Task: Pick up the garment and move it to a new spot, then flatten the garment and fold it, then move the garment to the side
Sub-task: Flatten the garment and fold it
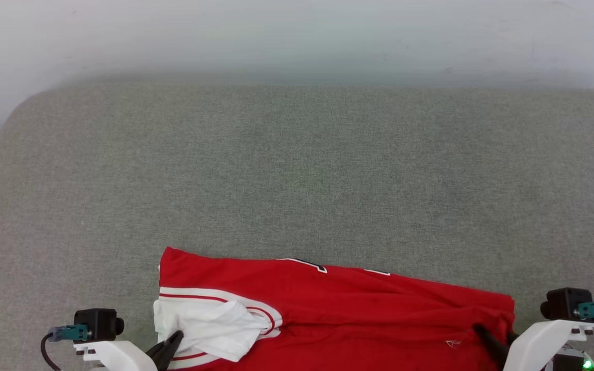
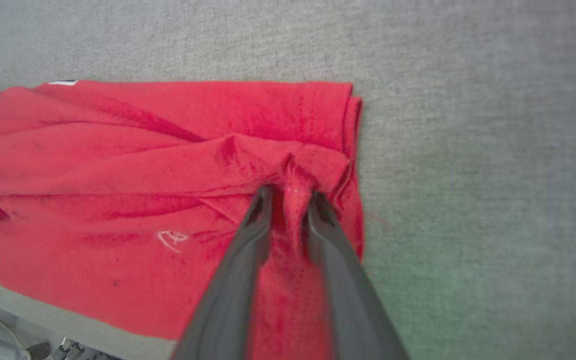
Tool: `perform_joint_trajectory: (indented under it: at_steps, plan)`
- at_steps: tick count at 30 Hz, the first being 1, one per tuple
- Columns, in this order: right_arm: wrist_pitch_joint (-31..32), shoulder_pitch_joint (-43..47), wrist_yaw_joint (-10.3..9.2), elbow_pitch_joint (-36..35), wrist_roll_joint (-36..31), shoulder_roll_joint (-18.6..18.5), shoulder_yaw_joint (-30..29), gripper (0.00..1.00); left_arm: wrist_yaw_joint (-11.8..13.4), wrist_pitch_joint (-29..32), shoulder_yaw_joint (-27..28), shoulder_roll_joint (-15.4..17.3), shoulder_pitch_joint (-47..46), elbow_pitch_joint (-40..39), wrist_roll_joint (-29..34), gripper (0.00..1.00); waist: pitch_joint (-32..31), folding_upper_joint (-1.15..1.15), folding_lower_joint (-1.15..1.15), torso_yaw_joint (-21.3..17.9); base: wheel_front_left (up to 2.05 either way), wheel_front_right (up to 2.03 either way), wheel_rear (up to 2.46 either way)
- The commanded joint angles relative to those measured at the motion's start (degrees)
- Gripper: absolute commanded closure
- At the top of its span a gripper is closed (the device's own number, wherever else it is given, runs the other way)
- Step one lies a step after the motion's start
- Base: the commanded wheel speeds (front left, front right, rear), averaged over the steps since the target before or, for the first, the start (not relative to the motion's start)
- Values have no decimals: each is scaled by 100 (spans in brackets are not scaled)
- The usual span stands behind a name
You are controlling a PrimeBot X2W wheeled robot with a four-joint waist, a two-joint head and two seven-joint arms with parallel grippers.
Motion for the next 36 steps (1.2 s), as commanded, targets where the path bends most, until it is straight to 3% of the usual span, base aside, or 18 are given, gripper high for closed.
perform_joint_trajectory:
  at_steps: [1, 7, 14, 22, 30, 36]
  plan:
    - [-229, 99, -8, 82, 33, 32, 50, 0, -41, -135, 17, -101, -79, 93, 56, 0, -17, 0, 1, -6, 0, 0, 0]
    - [-922, 258, -4, -158, 107, 78, 114, 0, -124, -668, -6, -126, -257, 147, 470, 0, -123, 0, 1, -7, 0, 0, 0]
    - [-944, 416, -5, -664, 66, 29, 12, 0, -18, -1182, 45, -78, -382, -25, 894, 0, -221, 0, 1, -56, 0, 0, 0]
    - [-22, 624, -4, -1301, -110, -86, -558, 0, 206, -1914, 253, -241, -453, -411, 1402, 0, -320, 0, 1, 20, 0, 0, 0]
    - [712, 836, -5, -1631, -218, -98, -959, 0, 441, -2070, 947, -734, -552, -787, 2347, 0, -297, 0, 1, 352, 0, 0, 0]
    - [922, 899, -5, -1601, -211, 9, -925, 0, 423, -2066, 1482, -1175, -282, -1085, 3117, 0, -224, 0, 1, 510, 0, 0, 0]
